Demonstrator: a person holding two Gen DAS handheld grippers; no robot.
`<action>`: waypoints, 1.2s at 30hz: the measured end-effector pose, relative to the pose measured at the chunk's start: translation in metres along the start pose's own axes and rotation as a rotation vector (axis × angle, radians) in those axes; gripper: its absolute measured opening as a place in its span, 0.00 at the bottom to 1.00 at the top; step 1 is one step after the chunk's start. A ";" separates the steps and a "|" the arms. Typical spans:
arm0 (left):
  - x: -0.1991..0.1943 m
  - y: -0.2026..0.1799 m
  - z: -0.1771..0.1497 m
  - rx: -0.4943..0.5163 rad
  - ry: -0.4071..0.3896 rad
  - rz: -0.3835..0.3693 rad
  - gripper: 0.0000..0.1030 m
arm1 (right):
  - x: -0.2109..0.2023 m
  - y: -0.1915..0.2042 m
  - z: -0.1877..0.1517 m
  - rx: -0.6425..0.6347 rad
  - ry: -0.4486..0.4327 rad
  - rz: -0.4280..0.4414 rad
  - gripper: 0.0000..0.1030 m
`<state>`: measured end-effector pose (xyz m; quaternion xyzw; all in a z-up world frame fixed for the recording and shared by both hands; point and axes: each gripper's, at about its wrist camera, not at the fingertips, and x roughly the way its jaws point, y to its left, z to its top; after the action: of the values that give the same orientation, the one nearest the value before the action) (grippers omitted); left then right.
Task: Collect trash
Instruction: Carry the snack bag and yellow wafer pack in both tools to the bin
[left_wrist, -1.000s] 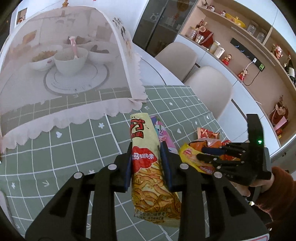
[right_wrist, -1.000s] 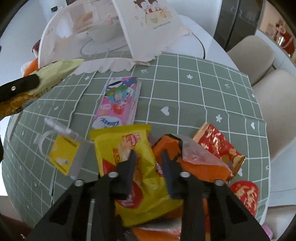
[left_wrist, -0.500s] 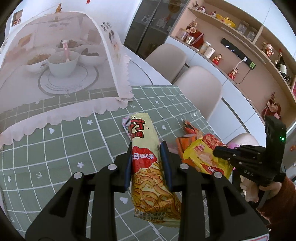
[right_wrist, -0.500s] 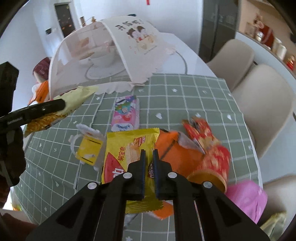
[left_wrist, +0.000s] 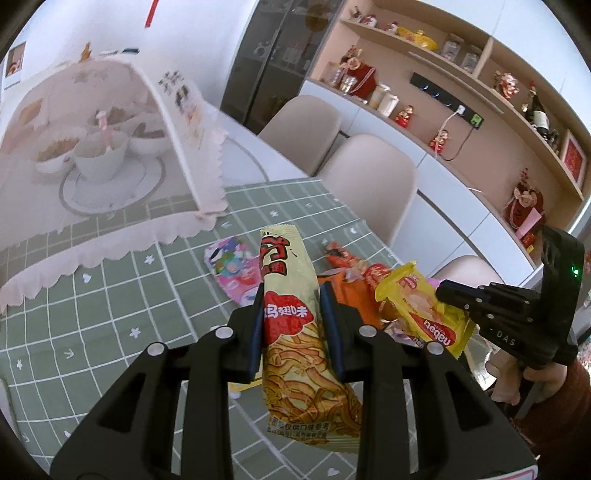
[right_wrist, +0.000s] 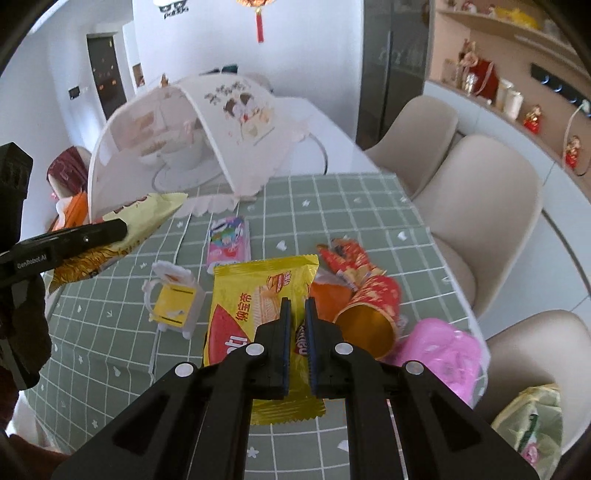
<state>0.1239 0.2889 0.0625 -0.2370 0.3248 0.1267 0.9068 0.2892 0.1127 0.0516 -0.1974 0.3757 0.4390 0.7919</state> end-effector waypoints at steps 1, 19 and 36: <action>-0.001 -0.005 0.001 0.008 -0.003 -0.005 0.26 | -0.005 -0.001 0.000 0.003 -0.008 -0.006 0.09; 0.065 -0.211 -0.028 0.260 0.155 -0.253 0.26 | -0.112 -0.147 -0.109 0.305 -0.073 -0.277 0.09; 0.198 -0.430 -0.082 0.509 0.383 -0.423 0.26 | -0.168 -0.309 -0.240 0.670 -0.054 -0.490 0.09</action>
<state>0.3954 -0.1057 0.0284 -0.0852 0.4534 -0.1947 0.8656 0.3930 -0.2995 0.0221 -0.0008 0.4188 0.0961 0.9030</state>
